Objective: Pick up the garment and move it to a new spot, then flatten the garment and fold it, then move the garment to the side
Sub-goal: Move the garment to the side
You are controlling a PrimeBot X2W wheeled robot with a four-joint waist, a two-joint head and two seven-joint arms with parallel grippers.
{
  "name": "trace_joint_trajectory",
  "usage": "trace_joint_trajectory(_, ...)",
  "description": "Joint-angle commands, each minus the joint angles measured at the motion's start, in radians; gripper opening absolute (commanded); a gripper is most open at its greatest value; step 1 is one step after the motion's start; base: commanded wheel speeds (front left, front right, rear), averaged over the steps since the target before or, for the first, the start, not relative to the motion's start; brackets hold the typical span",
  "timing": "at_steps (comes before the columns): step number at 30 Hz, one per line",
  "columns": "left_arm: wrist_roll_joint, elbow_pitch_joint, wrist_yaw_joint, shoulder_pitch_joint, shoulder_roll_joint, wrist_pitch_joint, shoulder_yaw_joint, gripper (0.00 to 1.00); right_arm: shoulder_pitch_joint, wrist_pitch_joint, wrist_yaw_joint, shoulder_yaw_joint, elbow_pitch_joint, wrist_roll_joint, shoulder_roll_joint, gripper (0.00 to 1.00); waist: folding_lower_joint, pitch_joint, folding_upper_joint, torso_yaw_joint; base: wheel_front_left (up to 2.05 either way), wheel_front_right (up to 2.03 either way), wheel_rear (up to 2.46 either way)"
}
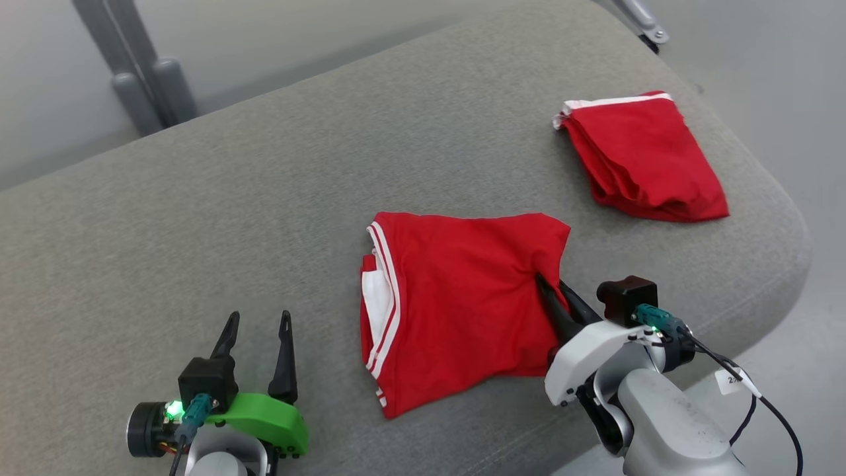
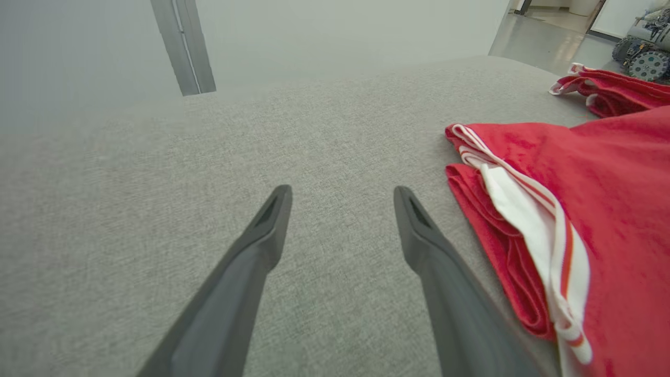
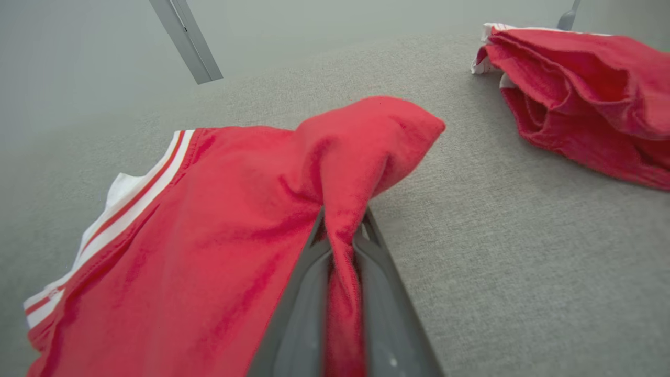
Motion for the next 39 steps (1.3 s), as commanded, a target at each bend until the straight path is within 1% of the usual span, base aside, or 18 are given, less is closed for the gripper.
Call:
trace_joint_trajectory(1,0.012,0.002,-0.004,-0.018,0.005,0.001,-0.001,1.00,0.005,-0.002,-0.002,-0.004,-0.006,-0.001,-0.001,0.00,0.0000,0.022,0.0000,-0.094,0.00,0.00,0.00)
trace_joint_trajectory(7,0.018,0.003,-0.007,-0.024,0.006,0.001,-0.008,1.00,-0.032,-0.002,-0.002,-0.037,-0.015,-0.044,0.000,0.00,0.0000,0.044,0.0000,-0.075,0.00,0.00,0.00)
trace_joint_trajectory(10,0.022,0.004,-0.008,-0.021,0.006,0.001,-0.004,1.00,-0.077,-0.003,-0.002,-0.072,-0.008,-0.103,-0.004,0.00,0.0000,0.059,0.0000,-0.052,0.00,0.00,0.00)
trace_joint_trajectory(13,0.027,0.005,-0.011,-0.026,0.006,0.001,-0.001,1.00,-0.136,-0.003,-0.002,-0.108,0.001,-0.158,-0.023,0.00,0.0000,0.074,0.0000,-0.023,0.00,0.00,0.00)
trace_joint_trajectory(18,0.036,0.006,-0.016,-0.039,0.006,0.001,-0.003,1.00,-0.245,-0.002,-0.002,-0.167,0.041,-0.231,-0.094,0.00,0.0000,0.102,0.0000,0.033,0.00,0.00,0.00)
trace_joint_trajectory(23,0.036,-0.001,-0.015,-0.050,0.006,0.001,0.000,1.00,-0.352,0.014,-0.002,-0.232,0.112,-0.288,-0.217,0.00,0.0000,0.131,0.0000,0.092,0.00,0.00,0.00)
trace_joint_trajectory(28,0.042,-0.006,-0.012,-0.066,0.006,0.001,0.001,1.00,-0.412,0.050,-0.002,-0.304,0.186,-0.344,-0.327,0.00,0.0000,0.156,0.0000,0.145,0.00,0.00,0.00)
trace_joint_trajectory(30,0.045,-0.008,-0.009,-0.069,0.006,0.001,0.002,1.00,-0.434,0.057,-0.002,-0.348,0.219,-0.368,-0.370,0.00,0.0000,0.166,0.0000,0.165,0.00,0.00,0.00)
trace_joint_trajectory(31,0.045,-0.010,-0.007,-0.072,0.006,0.001,0.003,1.00,-0.444,0.060,-0.002,-0.377,0.239,-0.392,-0.392,0.33,0.0000,0.172,0.0000,0.174,0.00,0.00,0.00)
trace_joint_trajectory(32,0.048,-0.011,-0.009,-0.076,0.005,0.001,0.002,1.00,-0.448,0.068,-0.002,-0.400,0.259,-0.405,-0.401,0.56,0.0000,0.177,0.0000,0.183,0.00,0.00,0.00)
trace_joint_trajectory(33,0.051,-0.012,-0.009,-0.080,0.005,0.001,0.002,1.00,-0.454,0.066,-0.002,-0.435,0.275,-0.419,-0.406,1.00,0.0000,0.181,0.0000,0.191,0.00,0.00,0.00)
trace_joint_trajectory(35,0.054,-0.014,-0.005,-0.085,0.005,0.001,0.004,1.00,-0.466,0.052,-0.002,-0.506,0.289,-0.469,-0.422,1.00,0.0000,0.188,0.0000,0.205,0.00,0.00,0.00)
trace_joint_trajectory(39,0.064,-0.017,0.002,-0.088,0.005,0.001,0.014,1.00,-0.465,0.020,-0.002,-0.648,0.270,-0.552,-0.397,1.00,0.0000,0.194,0.0000,0.224,0.00,0.00,0.00)
